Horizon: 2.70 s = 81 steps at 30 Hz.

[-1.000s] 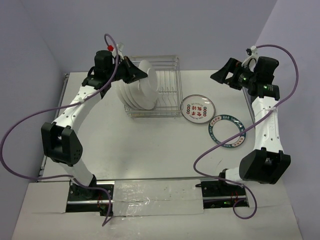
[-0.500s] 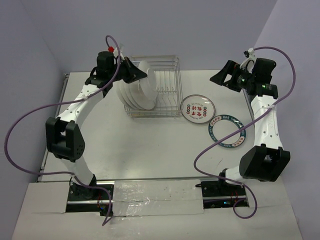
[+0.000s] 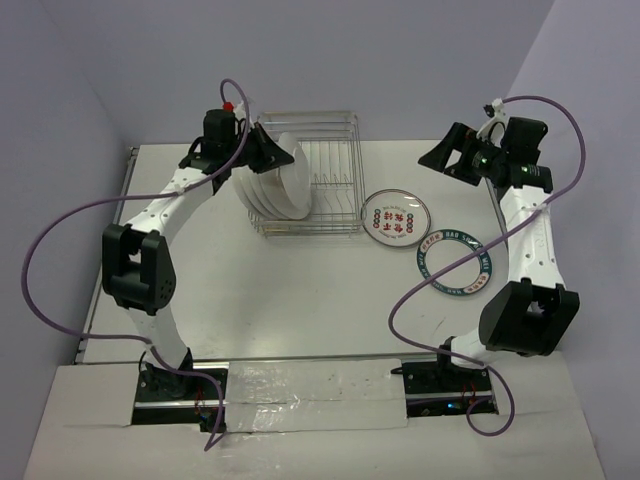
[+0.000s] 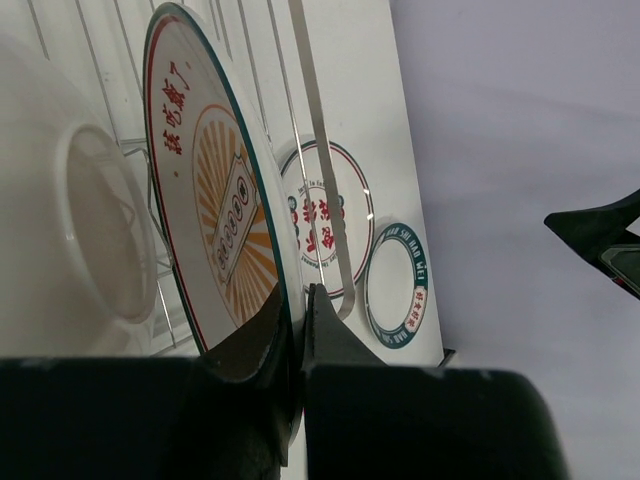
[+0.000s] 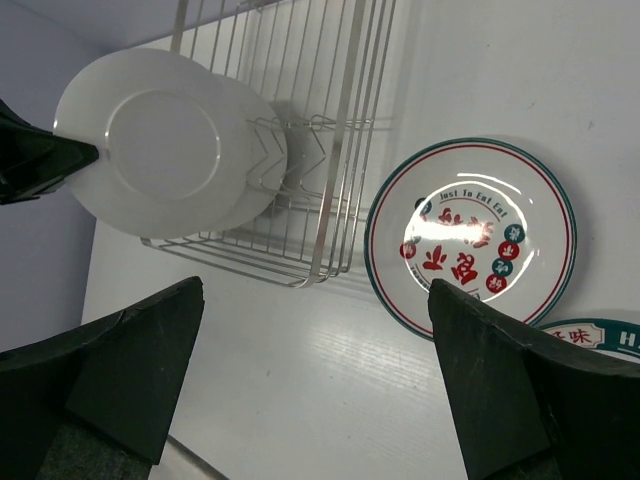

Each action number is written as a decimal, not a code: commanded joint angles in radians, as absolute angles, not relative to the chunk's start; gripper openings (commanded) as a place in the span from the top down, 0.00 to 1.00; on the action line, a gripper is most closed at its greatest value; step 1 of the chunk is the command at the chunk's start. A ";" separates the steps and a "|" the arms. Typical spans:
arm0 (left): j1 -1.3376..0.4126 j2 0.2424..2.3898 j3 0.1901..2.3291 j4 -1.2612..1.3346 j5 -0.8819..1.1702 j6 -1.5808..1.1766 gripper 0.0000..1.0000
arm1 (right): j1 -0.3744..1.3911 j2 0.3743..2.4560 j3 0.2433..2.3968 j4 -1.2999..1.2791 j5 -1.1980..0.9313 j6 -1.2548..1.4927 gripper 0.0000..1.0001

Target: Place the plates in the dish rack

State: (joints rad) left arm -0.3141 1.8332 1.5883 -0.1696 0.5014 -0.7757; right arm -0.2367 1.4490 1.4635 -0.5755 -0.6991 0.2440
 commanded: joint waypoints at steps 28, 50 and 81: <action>-0.313 1.784 1.995 -0.434 0.146 -0.364 0.01 | -0.250 1.664 1.506 -0.649 -0.520 -0.058 0.04; -0.435 1.493 1.730 -0.364 0.365 -0.026 0.01 | -0.249 2.236 1.848 -0.908 -0.589 -0.287 0.46; -0.463 1.505 1.713 -0.311 0.241 0.032 0.01 | -0.357 2.100 1.980 -1.085 -0.605 -0.284 1.00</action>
State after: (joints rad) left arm -0.4629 1.5040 1.6855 -0.3553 0.2474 -0.0261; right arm -0.3229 2.2559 1.9865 -1.0771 -0.6464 -0.2745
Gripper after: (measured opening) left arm 0.992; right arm 0.039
